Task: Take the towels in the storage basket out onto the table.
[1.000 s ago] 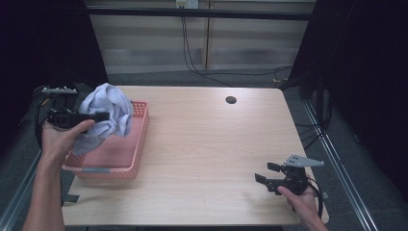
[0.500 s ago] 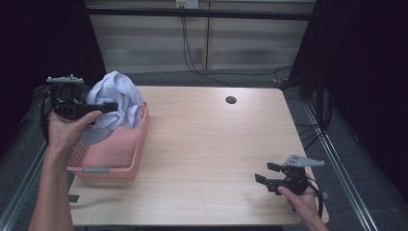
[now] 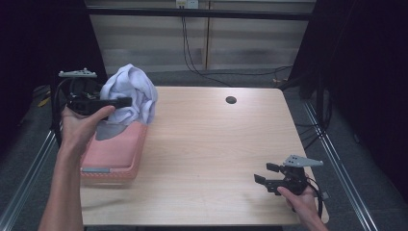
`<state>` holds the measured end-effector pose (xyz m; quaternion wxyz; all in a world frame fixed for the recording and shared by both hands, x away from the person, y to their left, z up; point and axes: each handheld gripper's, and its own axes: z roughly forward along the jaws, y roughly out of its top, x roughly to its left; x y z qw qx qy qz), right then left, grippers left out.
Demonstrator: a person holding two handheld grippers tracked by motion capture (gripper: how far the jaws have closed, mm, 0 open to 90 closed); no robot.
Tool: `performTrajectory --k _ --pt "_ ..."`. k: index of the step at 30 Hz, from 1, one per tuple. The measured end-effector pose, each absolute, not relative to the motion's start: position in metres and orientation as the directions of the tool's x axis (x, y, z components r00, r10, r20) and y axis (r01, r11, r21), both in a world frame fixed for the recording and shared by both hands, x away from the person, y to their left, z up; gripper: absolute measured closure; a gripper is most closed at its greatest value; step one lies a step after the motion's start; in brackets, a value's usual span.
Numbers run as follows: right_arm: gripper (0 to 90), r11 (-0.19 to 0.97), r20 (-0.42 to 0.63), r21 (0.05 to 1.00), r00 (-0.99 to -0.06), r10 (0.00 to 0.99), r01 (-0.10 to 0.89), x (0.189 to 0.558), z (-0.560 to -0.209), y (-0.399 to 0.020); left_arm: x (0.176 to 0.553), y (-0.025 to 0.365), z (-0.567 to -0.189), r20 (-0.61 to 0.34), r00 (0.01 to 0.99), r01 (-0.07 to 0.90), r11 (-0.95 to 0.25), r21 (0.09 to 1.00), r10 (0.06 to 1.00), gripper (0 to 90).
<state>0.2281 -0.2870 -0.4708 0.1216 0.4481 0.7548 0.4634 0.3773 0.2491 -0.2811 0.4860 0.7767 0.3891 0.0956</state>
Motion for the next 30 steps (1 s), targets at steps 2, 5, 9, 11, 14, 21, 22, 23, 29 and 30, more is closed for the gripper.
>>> performTrajectory --k 2,5,9,11,14,21,22,23,29,30 --pt "25.1 0.171 0.231 0.808 -0.570 0.789 0.564 0.228 -0.471 -0.287 0.378 0.238 -0.282 -0.214 0.687 0.506 -0.245 0.827 0.695 57.4" --pt "25.0 0.167 0.235 0.806 -0.566 0.790 0.568 0.227 -0.470 -0.287 0.378 0.224 -0.282 -0.200 0.707 0.494 -0.271 0.826 0.678 57.4" --pt "24.9 0.171 0.235 0.806 -0.570 0.787 0.567 0.227 -0.470 -0.287 0.378 0.204 -0.279 -0.194 0.736 0.468 -0.281 0.838 0.648 57.4" --pt "24.8 0.173 0.235 0.805 -0.574 0.785 0.567 0.228 -0.470 -0.288 0.379 0.194 -0.277 -0.193 0.750 0.461 -0.290 0.839 0.633 57.4" --pt "24.8 0.167 0.238 0.808 -0.572 0.785 0.566 0.227 -0.470 -0.288 0.378 0.182 -0.275 -0.202 0.767 0.453 -0.291 0.843 0.609 57.3" --pt "22.4 0.145 0.259 0.808 -0.566 0.783 0.570 0.228 -0.470 -0.291 0.375 0.153 -0.290 -0.226 0.801 0.455 -0.318 0.832 0.555 57.0" --pt "22.4 0.145 0.260 0.808 -0.567 0.782 0.570 0.228 -0.470 -0.291 0.373 0.147 -0.293 -0.218 0.806 0.451 -0.333 0.828 0.550 57.0" --pt "22.4 0.143 0.261 0.808 -0.565 0.783 0.572 0.228 -0.470 -0.291 0.372 0.143 -0.295 -0.218 0.811 0.450 -0.339 0.826 0.543 56.9" --pt "22.4 0.147 0.257 0.806 -0.563 0.785 0.573 0.228 -0.470 -0.291 0.367 0.119 -0.311 -0.242 0.827 0.455 -0.350 0.819 0.508 56.7" --pt "22.3 0.148 0.256 0.807 -0.566 0.784 0.571 0.228 -0.470 -0.292 0.367 0.115 -0.316 -0.241 0.829 0.457 -0.363 0.812 0.504 56.5"
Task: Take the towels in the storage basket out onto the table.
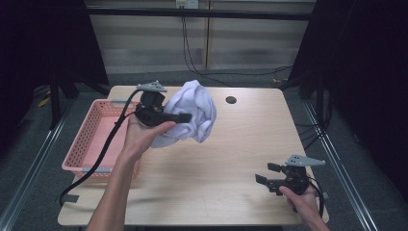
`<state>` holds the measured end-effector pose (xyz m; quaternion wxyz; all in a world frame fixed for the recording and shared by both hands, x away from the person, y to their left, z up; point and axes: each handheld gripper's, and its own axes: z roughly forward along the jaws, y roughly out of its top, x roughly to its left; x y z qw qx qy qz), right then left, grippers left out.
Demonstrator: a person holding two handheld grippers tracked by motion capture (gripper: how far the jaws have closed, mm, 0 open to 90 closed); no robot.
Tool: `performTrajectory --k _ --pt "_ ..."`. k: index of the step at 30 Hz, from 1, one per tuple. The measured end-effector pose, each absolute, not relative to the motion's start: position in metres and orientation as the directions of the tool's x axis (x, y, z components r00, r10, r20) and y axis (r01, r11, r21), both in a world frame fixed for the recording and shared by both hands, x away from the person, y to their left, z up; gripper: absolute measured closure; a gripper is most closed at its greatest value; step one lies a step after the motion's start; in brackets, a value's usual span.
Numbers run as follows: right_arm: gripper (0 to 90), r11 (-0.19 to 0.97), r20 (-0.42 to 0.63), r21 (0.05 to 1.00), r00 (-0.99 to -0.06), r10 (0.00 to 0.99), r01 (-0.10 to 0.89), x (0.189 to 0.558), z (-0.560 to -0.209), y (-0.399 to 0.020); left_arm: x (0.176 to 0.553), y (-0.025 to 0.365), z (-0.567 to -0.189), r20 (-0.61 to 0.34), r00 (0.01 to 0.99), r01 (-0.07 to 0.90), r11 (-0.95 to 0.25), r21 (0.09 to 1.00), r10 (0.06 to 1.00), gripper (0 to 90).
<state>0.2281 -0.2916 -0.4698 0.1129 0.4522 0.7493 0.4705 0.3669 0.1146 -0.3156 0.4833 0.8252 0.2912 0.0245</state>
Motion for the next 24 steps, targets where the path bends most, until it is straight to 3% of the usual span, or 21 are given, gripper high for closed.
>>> performTrajectory --k 18,22,24 --pt "21.7 0.165 0.245 0.796 -0.560 0.792 0.582 0.229 -0.470 -0.293 0.338 0.029 -0.441 -0.281 0.884 0.457 -0.569 0.684 0.373 54.1" --pt "21.3 0.168 0.241 0.799 -0.564 0.790 0.578 0.227 -0.469 -0.292 0.331 0.018 -0.473 -0.239 0.893 0.440 -0.634 0.635 0.380 51.1" --pt "21.2 0.174 0.237 0.798 -0.566 0.790 0.577 0.226 -0.469 -0.292 0.329 0.019 -0.481 -0.268 0.881 0.461 -0.583 0.669 0.389 45.7"
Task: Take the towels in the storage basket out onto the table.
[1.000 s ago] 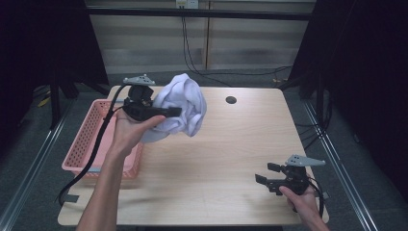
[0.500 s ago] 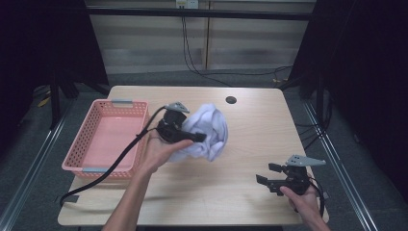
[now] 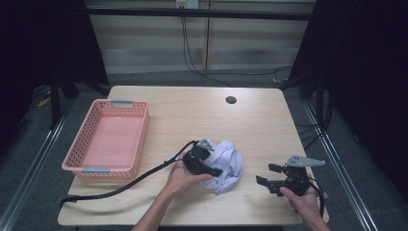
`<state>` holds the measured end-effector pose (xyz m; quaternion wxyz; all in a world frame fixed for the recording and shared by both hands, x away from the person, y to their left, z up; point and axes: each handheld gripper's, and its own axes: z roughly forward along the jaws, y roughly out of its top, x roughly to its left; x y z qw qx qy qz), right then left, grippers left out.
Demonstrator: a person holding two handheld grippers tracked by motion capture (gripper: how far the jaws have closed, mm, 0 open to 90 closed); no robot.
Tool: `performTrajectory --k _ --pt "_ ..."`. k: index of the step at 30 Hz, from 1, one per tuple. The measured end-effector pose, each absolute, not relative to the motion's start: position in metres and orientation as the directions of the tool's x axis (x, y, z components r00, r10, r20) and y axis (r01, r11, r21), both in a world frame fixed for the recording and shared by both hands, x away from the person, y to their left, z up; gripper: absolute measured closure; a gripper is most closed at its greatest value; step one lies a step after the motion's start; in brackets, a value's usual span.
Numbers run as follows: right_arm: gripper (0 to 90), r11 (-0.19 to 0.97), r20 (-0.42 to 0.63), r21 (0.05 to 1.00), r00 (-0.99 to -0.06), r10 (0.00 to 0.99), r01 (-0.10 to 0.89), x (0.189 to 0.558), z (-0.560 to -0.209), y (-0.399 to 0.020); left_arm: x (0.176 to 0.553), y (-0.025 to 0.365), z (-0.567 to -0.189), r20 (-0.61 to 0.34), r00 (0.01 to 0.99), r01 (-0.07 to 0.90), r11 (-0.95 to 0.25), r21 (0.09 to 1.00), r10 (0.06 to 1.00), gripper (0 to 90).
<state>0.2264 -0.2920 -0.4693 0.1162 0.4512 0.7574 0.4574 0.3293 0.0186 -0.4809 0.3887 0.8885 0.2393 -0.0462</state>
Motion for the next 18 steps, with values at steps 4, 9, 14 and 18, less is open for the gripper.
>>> performTrajectory --k 4,9,14,18 --pt "21.0 0.177 0.239 0.792 -0.563 0.791 0.585 0.228 -0.470 -0.291 0.330 0.019 -0.477 -0.290 0.887 0.458 -0.596 0.660 0.360 30.9" --pt "20.9 0.180 0.238 0.793 -0.568 0.788 0.582 0.227 -0.470 -0.290 0.328 0.025 -0.460 -0.277 0.897 0.438 -0.611 0.659 0.344 19.8" --pt "20.1 0.174 0.247 0.802 -0.582 0.775 0.571 0.227 -0.466 -0.289 0.319 0.034 -0.437 -0.233 0.910 0.403 -0.596 0.694 0.344 17.6" --pt "19.2 0.186 0.224 0.818 -0.599 0.769 0.544 0.228 -0.458 -0.285 0.316 0.053 -0.428 -0.275 0.898 0.427 -0.526 0.736 0.343 20.5"
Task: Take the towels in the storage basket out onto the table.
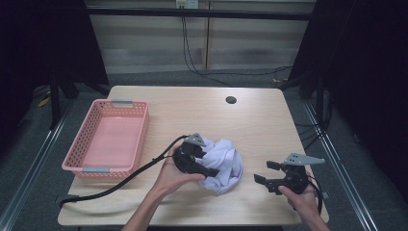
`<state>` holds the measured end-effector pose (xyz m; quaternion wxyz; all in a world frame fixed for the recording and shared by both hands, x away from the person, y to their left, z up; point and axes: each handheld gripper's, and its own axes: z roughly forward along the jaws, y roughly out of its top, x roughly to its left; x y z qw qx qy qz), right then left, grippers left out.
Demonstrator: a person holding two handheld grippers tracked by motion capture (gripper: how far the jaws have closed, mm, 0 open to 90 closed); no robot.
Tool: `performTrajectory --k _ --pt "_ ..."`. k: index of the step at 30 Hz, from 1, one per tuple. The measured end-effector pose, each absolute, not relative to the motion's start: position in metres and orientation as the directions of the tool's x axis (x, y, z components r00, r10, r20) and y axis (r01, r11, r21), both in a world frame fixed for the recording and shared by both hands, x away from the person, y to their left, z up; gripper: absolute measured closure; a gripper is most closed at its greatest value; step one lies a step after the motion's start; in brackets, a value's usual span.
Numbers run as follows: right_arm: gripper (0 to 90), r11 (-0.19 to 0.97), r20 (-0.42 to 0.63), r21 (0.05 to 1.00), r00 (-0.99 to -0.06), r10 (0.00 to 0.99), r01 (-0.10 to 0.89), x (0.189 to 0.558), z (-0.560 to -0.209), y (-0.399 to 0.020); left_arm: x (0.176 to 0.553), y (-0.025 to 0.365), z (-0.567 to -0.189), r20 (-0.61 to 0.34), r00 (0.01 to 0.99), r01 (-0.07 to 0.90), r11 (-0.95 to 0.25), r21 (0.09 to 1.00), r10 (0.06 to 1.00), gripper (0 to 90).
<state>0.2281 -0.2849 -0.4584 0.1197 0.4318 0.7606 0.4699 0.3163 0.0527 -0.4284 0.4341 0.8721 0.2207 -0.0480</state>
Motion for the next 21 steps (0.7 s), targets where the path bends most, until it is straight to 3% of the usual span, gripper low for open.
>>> performTrajectory --k 7,13,18,21 --pt "18.6 0.228 0.203 0.821 -0.641 0.741 0.524 0.235 -0.450 -0.263 0.305 0.094 -0.427 -0.277 0.866 0.465 -0.463 0.755 0.417 28.0" --pt "21.1 0.205 0.202 0.860 -0.680 0.704 0.468 0.251 -0.429 -0.234 0.275 0.120 -0.450 -0.305 0.870 0.462 -0.423 0.779 0.389 60.2" --pt "21.3 0.246 0.190 0.861 -0.731 0.655 0.444 0.274 -0.421 -0.199 0.281 0.114 -0.472 -0.303 0.840 0.508 -0.453 0.733 0.451 48.1" --pt "21.2 0.275 0.171 0.862 -0.755 0.633 0.425 0.287 -0.416 -0.182 0.294 0.111 -0.486 -0.307 0.810 0.547 -0.455 0.703 0.500 48.0"
